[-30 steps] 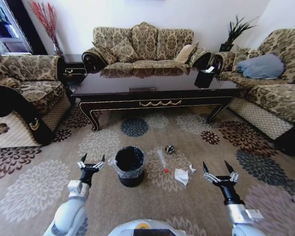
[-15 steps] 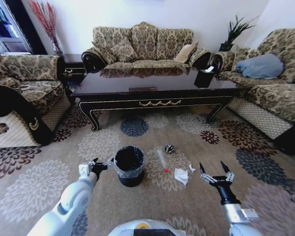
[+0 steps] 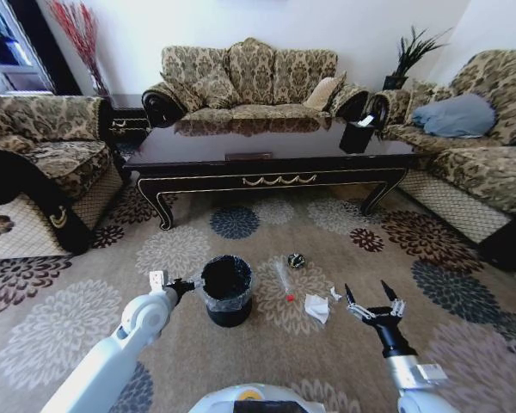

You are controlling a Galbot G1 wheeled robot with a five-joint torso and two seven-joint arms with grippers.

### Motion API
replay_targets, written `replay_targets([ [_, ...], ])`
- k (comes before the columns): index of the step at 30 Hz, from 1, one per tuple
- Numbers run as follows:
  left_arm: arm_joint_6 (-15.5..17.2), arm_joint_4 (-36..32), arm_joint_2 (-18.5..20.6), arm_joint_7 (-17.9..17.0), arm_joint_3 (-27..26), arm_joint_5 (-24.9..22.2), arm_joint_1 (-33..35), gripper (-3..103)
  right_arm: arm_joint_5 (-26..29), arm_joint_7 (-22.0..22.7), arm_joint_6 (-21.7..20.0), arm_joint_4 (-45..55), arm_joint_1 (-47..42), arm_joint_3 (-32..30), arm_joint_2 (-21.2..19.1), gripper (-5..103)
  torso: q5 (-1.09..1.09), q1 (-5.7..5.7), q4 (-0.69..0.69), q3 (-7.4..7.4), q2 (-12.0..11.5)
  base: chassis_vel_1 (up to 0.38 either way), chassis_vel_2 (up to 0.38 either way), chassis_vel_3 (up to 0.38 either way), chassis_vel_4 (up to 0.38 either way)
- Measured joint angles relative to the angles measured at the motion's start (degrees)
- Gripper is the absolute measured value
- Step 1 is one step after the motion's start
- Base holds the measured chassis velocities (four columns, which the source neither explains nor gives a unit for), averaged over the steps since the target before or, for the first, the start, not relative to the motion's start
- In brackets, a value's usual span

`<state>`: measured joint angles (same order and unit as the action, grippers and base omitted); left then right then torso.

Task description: Move to the front of the table and pick up the trash from the floor, then place it into the trash bin.

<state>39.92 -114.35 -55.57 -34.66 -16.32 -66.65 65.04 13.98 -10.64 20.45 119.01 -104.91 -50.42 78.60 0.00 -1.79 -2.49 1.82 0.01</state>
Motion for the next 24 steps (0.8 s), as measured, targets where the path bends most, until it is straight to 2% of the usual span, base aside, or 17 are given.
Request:
replay_targets([
  [5, 0.9, 2.6, -0.3, -0.4, 3.6, -0.6, -3.6, 96, 0.0, 0.0, 0.0, 0.3, -0.1, -0.1, 0.2, 100, 0.00, 0.00, 0.00, 0.00, 0.0, 0.000, 0.000, 0.000, 0.000],
  [11, 1.7, 5.4, -1.2, -1.6, 8.1, -0.1, -7.3, 101, 0.2, 0.1, 0.2, 0.0, -0.4, -0.7, 0.1, 100, 0.00, 0.00, -0.01, 0.00, 0.0, 0.000, 0.000, 0.000, 0.000],
  [15, 2.3, 6.9, -1.1, -3.1, 10.2, -0.5, -9.4, 96, 0.5, 0.2, 0.2, -0.3, -0.4, -1.1, -0.1, 100, 0.00, 0.00, 0.00, 0.00, 0.0, 0.000, 0.000, 0.000, 0.000],
  [18, 2.3, 8.5, -1.0, -5.3, 11.5, -2.4, -11.1, 82, 0.9, 0.3, 0.2, -0.7, -0.2, -1.2, -0.3, 100, 0.00, 0.00, -0.01, 0.00, 0.0, 0.000, 0.000, 0.000, 0.000],
  [19, 2.3, 8.5, -1.0, -5.3, 11.5, -2.4, -11.1, 82, 0.9, 0.3, 0.2, -0.7, -0.2, -1.2, -0.3, 100, 0.00, 0.00, -0.01, 0.00, 0.0, 0.000, 0.000, 0.000, 0.000],
  [21, 2.3, 8.9, -0.8, -6.4, 11.8, -3.5, -11.6, 70, 1.0, 0.3, 0.2, -1.0, 0.0, -1.2, -0.5, 100, 0.00, 0.00, 0.00, 0.00, 0.0, 0.000, 0.000, 0.000, 0.000],
  [22, 2.3, 8.9, -0.8, -6.7, 11.8, -3.9, -11.7, 70, 1.0, 0.4, 0.2, -1.2, 0.1, -1.2, -0.6, 100, 0.00, 0.00, 0.00, 0.00, 0.0, 0.000, 0.000, 0.000, 0.000],
  [24, 2.4, 8.9, -0.6, -7.0, 11.8, -4.3, -11.6, 59, 1.0, 0.5, 0.2, -1.5, 0.3, -1.1, -0.7, 100, 0.00, 0.00, 0.00, 0.00, 0.0, 0.000, 0.000, 0.000, 0.000],
])
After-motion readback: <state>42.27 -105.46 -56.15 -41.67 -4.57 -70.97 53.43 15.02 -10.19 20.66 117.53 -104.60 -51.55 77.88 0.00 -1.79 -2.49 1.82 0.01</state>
